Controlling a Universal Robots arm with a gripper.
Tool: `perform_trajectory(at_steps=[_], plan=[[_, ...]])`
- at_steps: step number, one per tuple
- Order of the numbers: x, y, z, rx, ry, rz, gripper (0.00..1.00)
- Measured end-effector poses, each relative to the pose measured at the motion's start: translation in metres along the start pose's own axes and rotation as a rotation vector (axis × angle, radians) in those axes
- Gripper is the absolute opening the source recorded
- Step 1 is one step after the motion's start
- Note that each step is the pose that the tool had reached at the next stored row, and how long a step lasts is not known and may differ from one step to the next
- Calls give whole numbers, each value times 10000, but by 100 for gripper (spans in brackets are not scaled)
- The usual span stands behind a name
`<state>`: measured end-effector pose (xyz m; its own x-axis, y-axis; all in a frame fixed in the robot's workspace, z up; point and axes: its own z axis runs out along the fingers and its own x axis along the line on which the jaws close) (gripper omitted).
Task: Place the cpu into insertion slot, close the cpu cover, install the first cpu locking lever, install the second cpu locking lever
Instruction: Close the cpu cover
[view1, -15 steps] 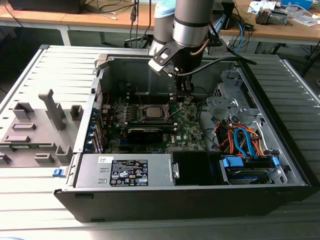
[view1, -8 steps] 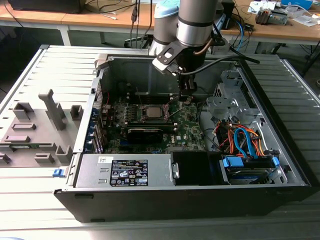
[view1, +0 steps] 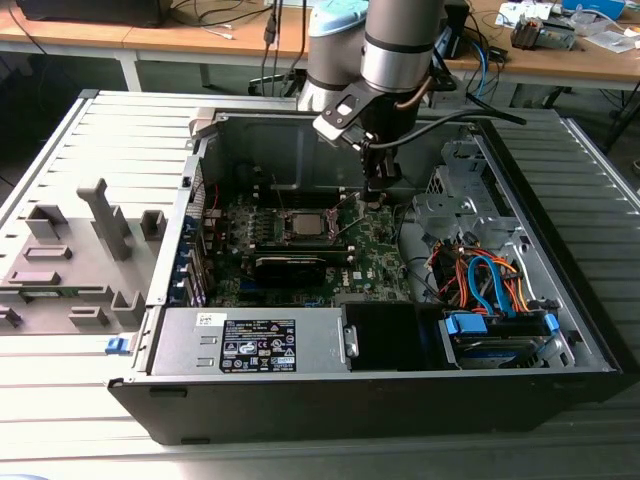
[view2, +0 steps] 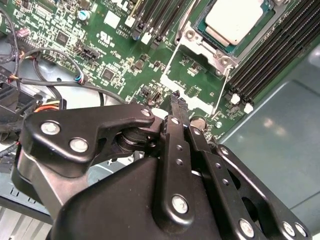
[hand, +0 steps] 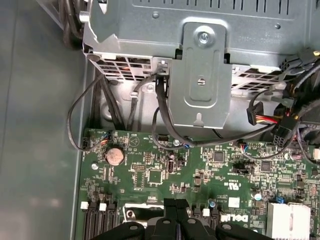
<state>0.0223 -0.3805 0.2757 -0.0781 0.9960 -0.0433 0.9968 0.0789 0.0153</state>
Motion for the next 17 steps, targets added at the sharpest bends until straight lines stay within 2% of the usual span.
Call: perform_trajectory(at_steps=[6,8,13,17], plan=[[10,41,40,5,-3,-1,11],[28,76,50,5,-3,-15,11],[76,97,77,3,-1,-56,11],[136,156,138,9,0,-70,11]])
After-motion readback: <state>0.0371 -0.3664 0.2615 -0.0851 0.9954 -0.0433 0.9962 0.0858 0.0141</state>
